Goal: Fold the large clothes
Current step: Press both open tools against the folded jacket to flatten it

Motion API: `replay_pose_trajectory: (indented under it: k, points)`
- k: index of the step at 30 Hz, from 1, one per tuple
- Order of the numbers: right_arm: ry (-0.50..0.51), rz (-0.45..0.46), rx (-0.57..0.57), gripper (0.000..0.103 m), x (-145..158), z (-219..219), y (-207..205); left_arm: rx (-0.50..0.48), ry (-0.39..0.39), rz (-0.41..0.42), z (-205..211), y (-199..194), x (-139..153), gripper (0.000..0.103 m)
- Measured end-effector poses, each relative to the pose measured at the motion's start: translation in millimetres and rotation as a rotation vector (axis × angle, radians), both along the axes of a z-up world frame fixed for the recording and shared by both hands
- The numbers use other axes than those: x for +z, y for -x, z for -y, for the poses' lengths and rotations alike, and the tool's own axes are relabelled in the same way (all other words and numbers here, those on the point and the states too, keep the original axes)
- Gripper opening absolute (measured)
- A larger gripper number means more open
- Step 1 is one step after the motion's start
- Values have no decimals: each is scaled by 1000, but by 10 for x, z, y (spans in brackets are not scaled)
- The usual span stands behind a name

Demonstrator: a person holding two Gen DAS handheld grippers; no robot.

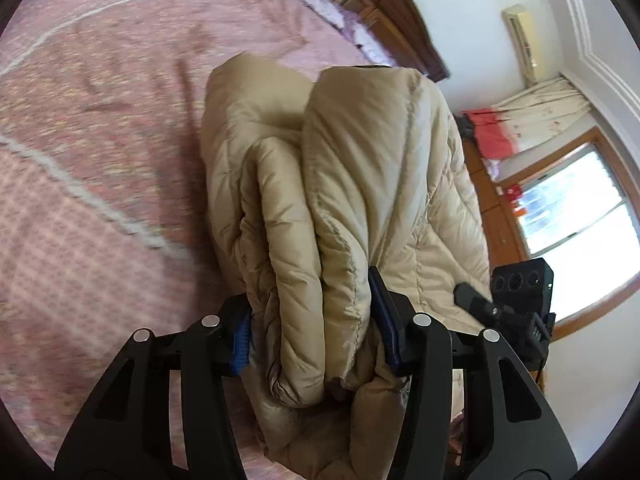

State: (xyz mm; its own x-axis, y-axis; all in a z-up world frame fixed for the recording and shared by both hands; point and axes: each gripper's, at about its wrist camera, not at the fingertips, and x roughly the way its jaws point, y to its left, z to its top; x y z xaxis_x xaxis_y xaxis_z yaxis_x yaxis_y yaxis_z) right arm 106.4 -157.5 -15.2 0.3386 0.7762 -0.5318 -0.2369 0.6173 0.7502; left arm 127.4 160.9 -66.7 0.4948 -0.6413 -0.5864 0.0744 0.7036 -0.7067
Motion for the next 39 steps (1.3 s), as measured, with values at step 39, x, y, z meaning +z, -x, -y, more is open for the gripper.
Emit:
replay_pose_trajectory:
  k: [39]
  points:
    - [465, 145, -194, 56, 3, 848, 672, 32, -514, 60, 1056, 702, 325, 67]
